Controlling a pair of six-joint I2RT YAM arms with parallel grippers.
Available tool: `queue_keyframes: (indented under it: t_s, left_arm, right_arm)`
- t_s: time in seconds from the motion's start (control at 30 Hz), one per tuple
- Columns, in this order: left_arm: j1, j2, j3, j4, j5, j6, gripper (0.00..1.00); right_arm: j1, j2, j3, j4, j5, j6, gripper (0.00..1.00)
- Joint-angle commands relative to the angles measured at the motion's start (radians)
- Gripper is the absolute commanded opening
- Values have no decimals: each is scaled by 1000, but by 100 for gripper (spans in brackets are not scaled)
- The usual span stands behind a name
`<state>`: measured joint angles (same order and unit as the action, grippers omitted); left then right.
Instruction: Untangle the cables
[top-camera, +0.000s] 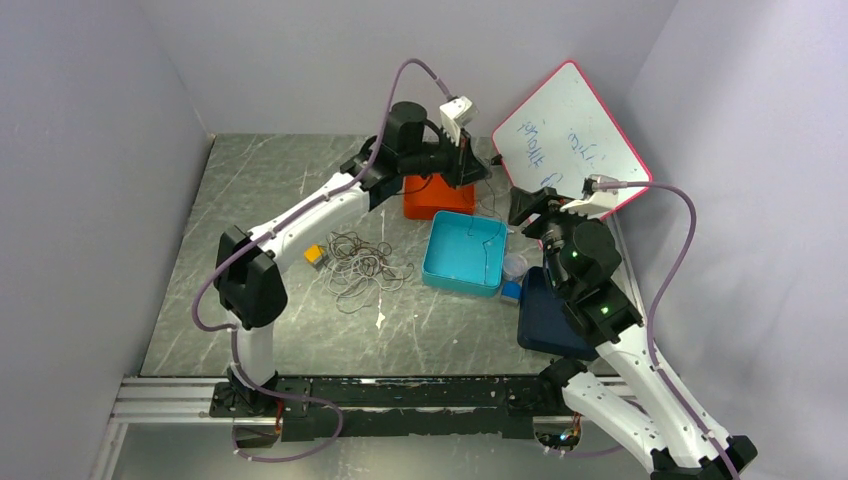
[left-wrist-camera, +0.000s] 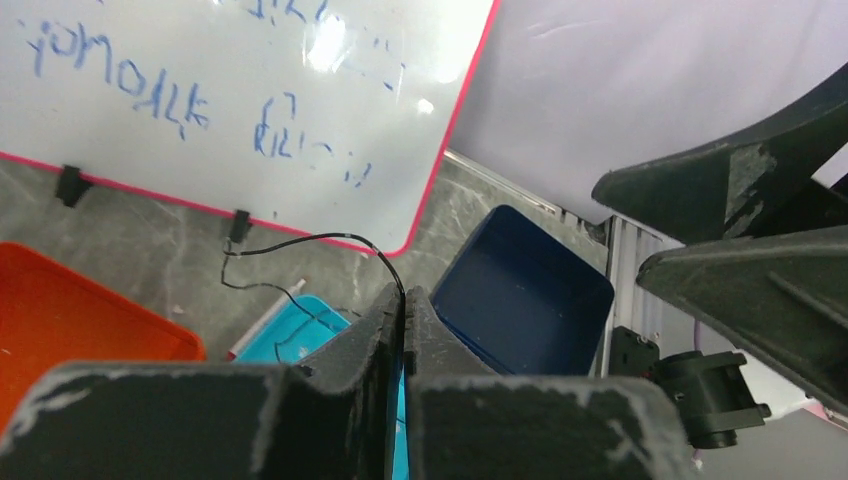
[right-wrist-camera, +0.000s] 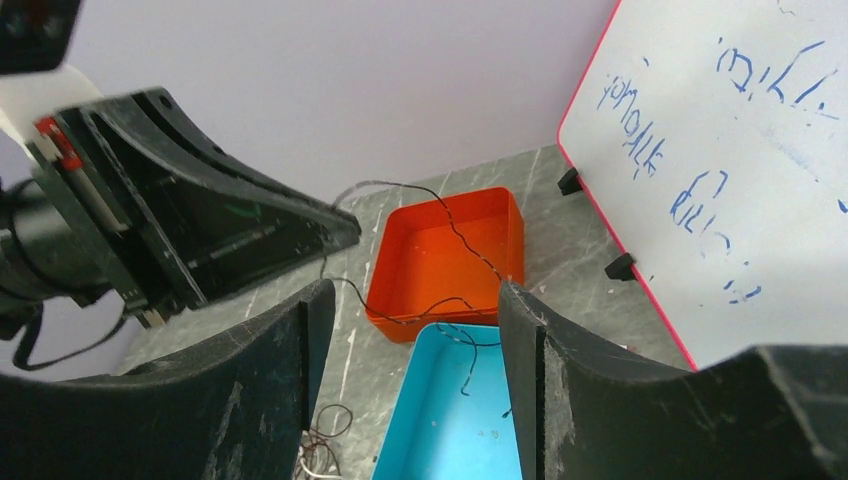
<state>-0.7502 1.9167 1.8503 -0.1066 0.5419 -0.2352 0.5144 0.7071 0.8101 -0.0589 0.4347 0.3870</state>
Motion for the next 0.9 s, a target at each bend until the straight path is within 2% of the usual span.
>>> queue_keyframes:
  t_s: [0.0,0.3,0.87]
  left_arm:
    - [-18,-57,-103,111,43,-66,7]
    - [-17,-71,-308,219,42,-120,7]
    - [-27,112,-347,174,70,-83,7]
  right_arm:
    - [-7,-8,-13,1,21,17,65]
    - [-7,14,-22,9,3,31,65]
    - [-7,59,-38,20,-24,42,66]
